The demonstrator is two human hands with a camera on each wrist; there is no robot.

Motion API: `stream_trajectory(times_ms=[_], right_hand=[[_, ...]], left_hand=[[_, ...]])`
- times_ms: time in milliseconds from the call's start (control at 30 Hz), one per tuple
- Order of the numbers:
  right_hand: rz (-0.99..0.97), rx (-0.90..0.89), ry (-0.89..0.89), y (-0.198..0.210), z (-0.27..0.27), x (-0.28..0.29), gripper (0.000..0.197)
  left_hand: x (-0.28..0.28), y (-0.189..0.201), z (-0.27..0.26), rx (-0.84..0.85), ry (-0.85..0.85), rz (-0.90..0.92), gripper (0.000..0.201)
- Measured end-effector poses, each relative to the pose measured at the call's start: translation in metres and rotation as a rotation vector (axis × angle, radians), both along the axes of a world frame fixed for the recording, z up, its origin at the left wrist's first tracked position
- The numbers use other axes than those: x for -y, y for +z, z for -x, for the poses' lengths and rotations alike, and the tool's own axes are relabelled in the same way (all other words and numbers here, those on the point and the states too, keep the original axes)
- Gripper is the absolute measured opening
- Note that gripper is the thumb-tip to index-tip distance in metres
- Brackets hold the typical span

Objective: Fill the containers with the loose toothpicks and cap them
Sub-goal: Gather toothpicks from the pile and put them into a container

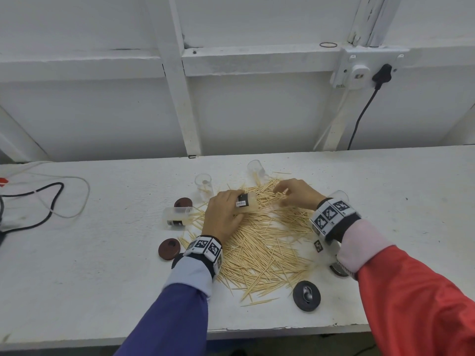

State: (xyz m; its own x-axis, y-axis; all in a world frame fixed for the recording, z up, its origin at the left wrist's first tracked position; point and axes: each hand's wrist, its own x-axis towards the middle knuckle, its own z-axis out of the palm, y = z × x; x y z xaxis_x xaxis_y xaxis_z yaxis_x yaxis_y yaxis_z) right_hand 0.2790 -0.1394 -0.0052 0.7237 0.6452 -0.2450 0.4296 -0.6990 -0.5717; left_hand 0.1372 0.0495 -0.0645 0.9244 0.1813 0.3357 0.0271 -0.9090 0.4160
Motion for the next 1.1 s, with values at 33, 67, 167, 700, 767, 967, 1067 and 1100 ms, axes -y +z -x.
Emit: stream_trajectory(times_ms=[33, 67, 167, 700, 767, 967, 1067, 1100], right_hand=[[0.086, 0.046, 0.006, -0.002, -0.003, 0.005, 0.046], [0.137, 0.085, 0.013, -0.004, -0.005, 0.009, 0.049], [0.073, 0.136, 0.012, -0.011, -0.007, 0.015, 0.047], [0.118, 0.116, -0.072, -0.029, -0.005, 0.012, 0.032], [0.181, 0.143, -0.114, -0.03, -0.005, 0.012, 0.05], [0.403, 0.21, 0.005, -0.034, 0.007, 0.011, 0.073], [0.308, 0.17, 0.028, -0.033, 0.008, 0.01, 0.05], [0.3, 0.168, 0.02, -0.032, 0.009, 0.01, 0.049]], left_hand=[[0.0, 0.0, 0.0, -0.006, 0.0, 0.004, 0.053], [0.0, -0.001, 0.0, -0.012, 0.0, 0.008, 0.053], [0.0, -0.001, 0.0, -0.028, 0.002, 0.014, 0.053], [0.0, -0.002, -0.001, -0.056, 0.003, 0.025, 0.052], [0.0, -0.001, -0.001, -0.06, 0.001, 0.023, 0.053], [0.0, -0.002, -0.001, -0.08, 0.006, 0.022, 0.054], [0.0, -0.001, -0.001, -0.079, 0.003, 0.025, 0.053], [0.0, 0.0, -0.001, -0.076, 0.002, 0.027, 0.053]])
